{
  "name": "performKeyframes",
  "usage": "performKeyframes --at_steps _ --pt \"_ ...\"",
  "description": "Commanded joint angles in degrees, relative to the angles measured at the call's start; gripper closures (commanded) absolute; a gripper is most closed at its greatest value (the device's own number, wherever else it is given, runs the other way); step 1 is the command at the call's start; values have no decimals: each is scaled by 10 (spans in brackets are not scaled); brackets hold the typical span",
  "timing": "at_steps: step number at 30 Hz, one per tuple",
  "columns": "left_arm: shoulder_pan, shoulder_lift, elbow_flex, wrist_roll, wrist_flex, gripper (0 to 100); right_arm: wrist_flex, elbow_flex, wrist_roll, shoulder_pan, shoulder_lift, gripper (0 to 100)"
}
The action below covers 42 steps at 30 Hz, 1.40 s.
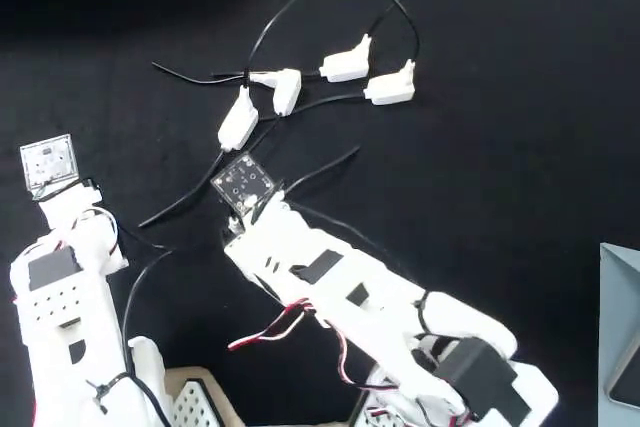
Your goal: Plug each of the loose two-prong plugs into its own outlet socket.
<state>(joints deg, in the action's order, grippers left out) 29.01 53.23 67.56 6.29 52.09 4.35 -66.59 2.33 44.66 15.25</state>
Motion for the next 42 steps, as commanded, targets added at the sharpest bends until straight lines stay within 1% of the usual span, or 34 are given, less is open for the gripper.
performKeyframes --at_steps 1,5,7,13,21,22,24,27,30,35,37,39,42 --pt "5 9 -4 -6 -11 971 -1 14 20 4 -21 986" --pt "5 9 -4 -6 -11 971 3 15 21 0 -21 987" --pt "5 9 -4 -6 -11 971 9 15 41 0 -21 987" --pt "5 9 -4 -6 -11 968 113 56 52 0 -26 986" --pt "4 9 -4 -6 -11 966 113 62 50 3 -21 978" --pt "4 9 -4 -4 -10 966 118 67 48 3 -21 960" --pt "4 9 -4 -4 -10 966 123 73 48 3 -20 893" --pt "6 9 -4 -5 -10 966 164 84 48 4 -7 792" --pt "7 9 -5 -5 -10 966 219 97 47 9 44 753" --pt "7 9 -7 -4 -9 966 293 100 21 10 180 754" --pt "5 10 -17 -4 10 963 331 98 19 10 236 754" --pt "1 10 -38 -5 43 922 375 98 19 7 290 754" --pt "0 10 -73 -5 91 825 443 97 15 0 357 755"
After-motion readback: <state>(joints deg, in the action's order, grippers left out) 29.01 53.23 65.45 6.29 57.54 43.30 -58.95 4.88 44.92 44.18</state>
